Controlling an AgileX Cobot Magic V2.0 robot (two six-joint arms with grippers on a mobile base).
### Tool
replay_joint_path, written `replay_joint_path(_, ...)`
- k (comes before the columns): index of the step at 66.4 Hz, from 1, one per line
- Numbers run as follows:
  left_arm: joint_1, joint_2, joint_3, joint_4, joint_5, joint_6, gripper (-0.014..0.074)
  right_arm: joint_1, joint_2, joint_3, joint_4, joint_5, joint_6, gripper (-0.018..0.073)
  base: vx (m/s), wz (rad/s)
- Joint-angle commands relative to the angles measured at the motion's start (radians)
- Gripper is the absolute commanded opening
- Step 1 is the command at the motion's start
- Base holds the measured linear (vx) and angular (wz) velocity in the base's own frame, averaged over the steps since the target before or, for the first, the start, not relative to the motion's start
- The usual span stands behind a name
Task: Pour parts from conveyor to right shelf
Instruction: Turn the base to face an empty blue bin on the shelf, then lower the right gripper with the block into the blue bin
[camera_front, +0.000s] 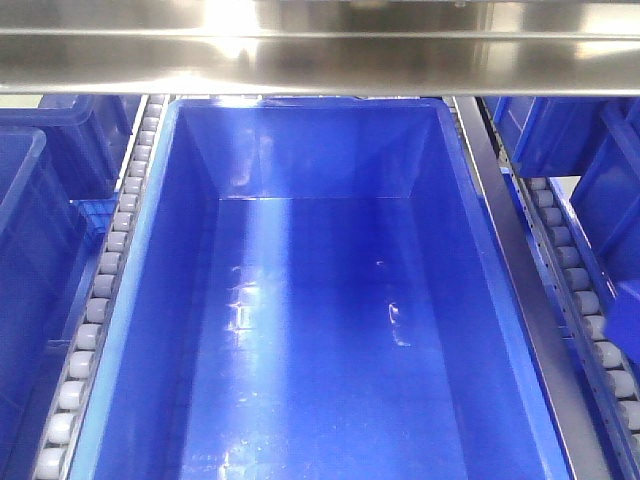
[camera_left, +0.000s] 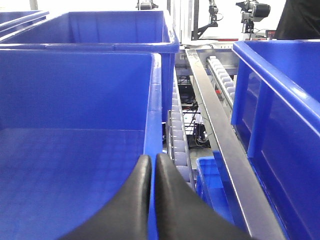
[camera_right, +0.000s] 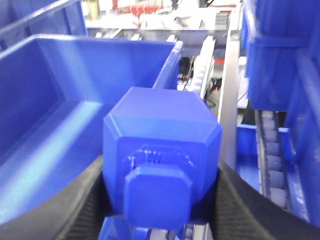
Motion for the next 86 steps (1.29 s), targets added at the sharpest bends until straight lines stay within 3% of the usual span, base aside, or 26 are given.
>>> replay_joint_path(1, -0.005, -0.013, -0.019, -0.006, -0.073, -0.008, -0.0006, -0.001, 0.094, -0.056, -0.006, -0.119, -0.011, -0.0001, 0.00, 0.00)
replay_joint_path(10, -0.005, -0.013, -0.019, -0.006, -0.073, -0.008, -0.0006, 0.016, 0.211, -0.133, 0.048, -0.141, -0.048, -0.0001, 0.00, 0.00)
replay_joint_path(22, -0.005, -0.013, -0.019, -0.006, -0.073, -0.008, -0.0006, 0.145, 0.389, -0.219, 0.088, -0.155, -0.167, 0.0000, 0.00, 0.00)
replay_joint_path(37, -0.005, -0.013, -0.019, -0.006, -0.073, -0.008, -0.0006, 0.247, 0.670, -0.349, 0.092, -0.155, -0.158, 0.0005, 0.00, 0.00)
replay_joint_path(61, -0.005, -0.013, -0.019, -0.006, -0.073, -0.008, -0.0006, 0.247, 1.084, -0.634, 0.292, -0.079, -0.158, 0.0006, 0.00, 0.00)
replay_joint_path(86, -0.005, -0.013, -0.019, -0.006, -0.073, -0.008, -0.0006, 0.247, 1.495, -0.989, 0.290, 0.272, -0.162, 0.0012, 0.00, 0.00)
